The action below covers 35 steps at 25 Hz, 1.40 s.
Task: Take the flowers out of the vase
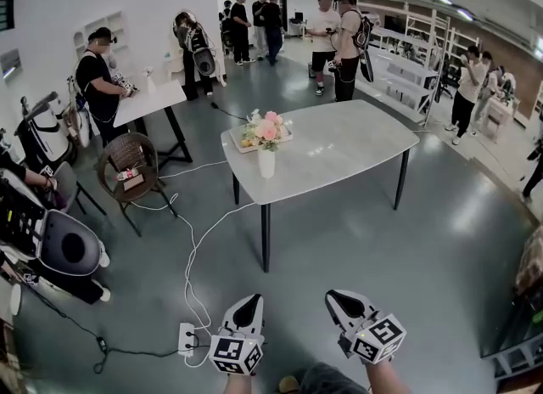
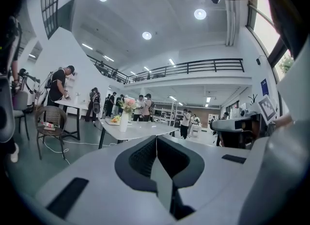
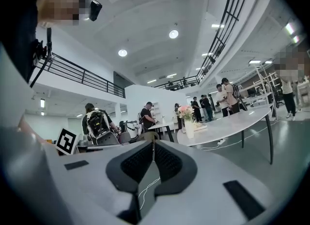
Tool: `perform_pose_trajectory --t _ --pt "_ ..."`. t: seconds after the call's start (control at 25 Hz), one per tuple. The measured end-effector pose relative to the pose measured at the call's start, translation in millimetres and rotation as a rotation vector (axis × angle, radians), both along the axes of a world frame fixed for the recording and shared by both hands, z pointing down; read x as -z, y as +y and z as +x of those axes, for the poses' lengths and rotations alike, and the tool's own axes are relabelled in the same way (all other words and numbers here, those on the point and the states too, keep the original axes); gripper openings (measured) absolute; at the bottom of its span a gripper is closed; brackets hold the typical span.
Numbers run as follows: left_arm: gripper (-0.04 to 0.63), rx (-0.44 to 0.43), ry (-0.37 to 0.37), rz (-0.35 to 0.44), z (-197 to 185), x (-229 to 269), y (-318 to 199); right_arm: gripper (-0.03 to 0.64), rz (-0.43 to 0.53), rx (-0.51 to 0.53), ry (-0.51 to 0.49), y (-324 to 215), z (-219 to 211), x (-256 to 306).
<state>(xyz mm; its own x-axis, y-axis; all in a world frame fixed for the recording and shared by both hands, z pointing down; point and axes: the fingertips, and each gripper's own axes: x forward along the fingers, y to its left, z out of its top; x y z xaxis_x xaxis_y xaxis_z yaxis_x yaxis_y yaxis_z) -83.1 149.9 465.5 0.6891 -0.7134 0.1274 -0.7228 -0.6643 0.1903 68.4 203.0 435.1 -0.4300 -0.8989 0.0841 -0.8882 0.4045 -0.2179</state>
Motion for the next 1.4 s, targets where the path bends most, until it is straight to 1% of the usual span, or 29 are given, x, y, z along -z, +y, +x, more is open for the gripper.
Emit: perform_pose_trajectory --t 0.16,0.32,0.52,0.68,0.8,1.0,1.4 --pt "0.015 0.004 -0.002 -0.019 3 -4 -12 0.026 -0.014 0.013 -0.004 -21 2 -2" --pt "0.015 0.025 -0.006 -0.017 4 -9 -38 0.026 -0.004 0.035 -0.003 -59 4 -4" --pt "0.015 0.058 -0.005 0.006 10 -5 -86 0.026 0.016 0.133 0.034 -115 -5 -1" --pt "0.015 0.081 0.014 0.012 17 1 -121 0.026 0.013 0.176 0.045 -153 -7 2" --pt "0.015 0.098 0.011 -0.002 20 -2 -137 0.026 -0.009 0.201 0.034 -174 -7 -3" --pt "0.015 0.131 0.009 -0.009 24 -6 -166 0.026 -0.019 0.235 0.024 -205 -2 -9" --pt "0.015 0.167 0.011 -0.024 40 -23 -209 0.026 -0.053 0.291 0.017 -253 7 -29"
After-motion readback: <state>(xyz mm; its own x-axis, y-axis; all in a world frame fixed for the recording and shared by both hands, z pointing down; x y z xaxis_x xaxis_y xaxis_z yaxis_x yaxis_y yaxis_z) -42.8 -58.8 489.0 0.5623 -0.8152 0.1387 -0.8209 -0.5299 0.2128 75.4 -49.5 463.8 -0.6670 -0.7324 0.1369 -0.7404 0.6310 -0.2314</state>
